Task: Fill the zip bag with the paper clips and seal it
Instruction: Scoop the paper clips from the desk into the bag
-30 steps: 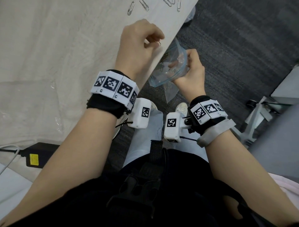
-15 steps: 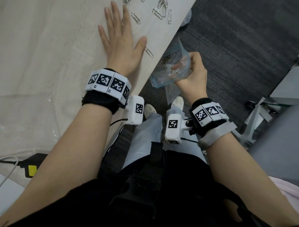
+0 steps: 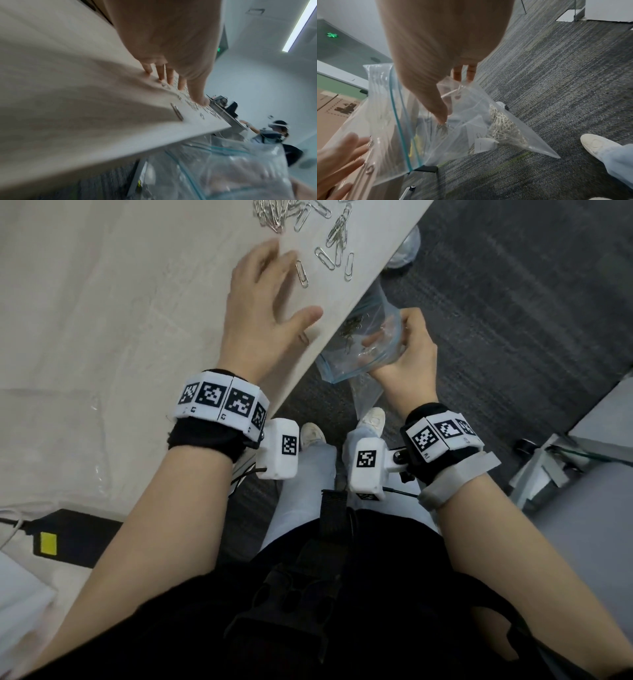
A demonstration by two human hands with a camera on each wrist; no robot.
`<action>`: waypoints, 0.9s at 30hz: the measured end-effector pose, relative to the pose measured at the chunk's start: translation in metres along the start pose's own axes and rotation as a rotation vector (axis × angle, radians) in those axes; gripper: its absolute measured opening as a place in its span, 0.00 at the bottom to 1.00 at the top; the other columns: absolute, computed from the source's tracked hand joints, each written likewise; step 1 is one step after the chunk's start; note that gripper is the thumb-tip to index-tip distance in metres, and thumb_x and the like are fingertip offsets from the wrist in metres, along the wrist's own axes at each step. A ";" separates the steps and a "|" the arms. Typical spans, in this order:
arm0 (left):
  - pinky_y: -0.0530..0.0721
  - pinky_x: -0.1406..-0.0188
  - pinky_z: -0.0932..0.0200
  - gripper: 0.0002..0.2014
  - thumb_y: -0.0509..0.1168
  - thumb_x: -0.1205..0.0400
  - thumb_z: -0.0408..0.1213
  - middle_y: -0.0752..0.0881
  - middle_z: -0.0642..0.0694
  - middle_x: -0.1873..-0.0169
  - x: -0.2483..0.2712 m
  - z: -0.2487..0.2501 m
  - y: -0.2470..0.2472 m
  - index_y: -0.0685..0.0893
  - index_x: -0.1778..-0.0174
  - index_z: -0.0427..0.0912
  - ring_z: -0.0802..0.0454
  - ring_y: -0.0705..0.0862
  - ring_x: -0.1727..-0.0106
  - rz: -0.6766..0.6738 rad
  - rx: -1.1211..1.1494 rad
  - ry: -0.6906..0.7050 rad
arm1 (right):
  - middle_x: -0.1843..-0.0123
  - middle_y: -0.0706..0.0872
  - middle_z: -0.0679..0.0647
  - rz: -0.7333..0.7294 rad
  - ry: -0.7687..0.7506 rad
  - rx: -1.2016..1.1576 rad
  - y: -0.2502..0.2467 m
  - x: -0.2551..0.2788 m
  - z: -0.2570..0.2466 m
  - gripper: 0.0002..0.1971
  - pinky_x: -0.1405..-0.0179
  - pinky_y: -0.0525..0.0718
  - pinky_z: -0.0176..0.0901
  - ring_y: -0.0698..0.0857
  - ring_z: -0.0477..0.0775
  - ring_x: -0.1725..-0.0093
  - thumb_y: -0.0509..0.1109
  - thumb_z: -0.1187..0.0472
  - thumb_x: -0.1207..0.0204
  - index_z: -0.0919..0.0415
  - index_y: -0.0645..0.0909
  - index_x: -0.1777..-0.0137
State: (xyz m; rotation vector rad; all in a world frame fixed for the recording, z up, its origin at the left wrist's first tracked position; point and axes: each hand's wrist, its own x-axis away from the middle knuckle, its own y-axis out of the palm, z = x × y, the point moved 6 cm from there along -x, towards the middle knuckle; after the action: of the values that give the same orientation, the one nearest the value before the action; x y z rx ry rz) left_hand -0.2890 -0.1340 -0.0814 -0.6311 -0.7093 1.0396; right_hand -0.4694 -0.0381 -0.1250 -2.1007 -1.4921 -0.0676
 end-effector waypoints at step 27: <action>0.79 0.40 0.64 0.19 0.61 0.25 0.41 0.74 0.44 0.37 -0.077 -0.050 -0.072 0.79 0.39 0.41 0.51 0.74 0.35 0.504 0.059 -0.151 | 0.56 0.90 0.51 0.127 0.107 0.026 0.004 -0.017 -0.007 0.20 0.48 0.88 0.59 0.90 0.52 0.55 0.79 0.64 0.31 0.43 0.71 0.55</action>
State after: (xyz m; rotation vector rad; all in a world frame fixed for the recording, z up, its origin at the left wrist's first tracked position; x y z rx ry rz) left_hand -0.2370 -0.2379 -0.0753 -0.7030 -0.6620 1.5811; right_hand -0.4711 -0.0570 -0.1269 -2.1312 -1.2880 -0.1105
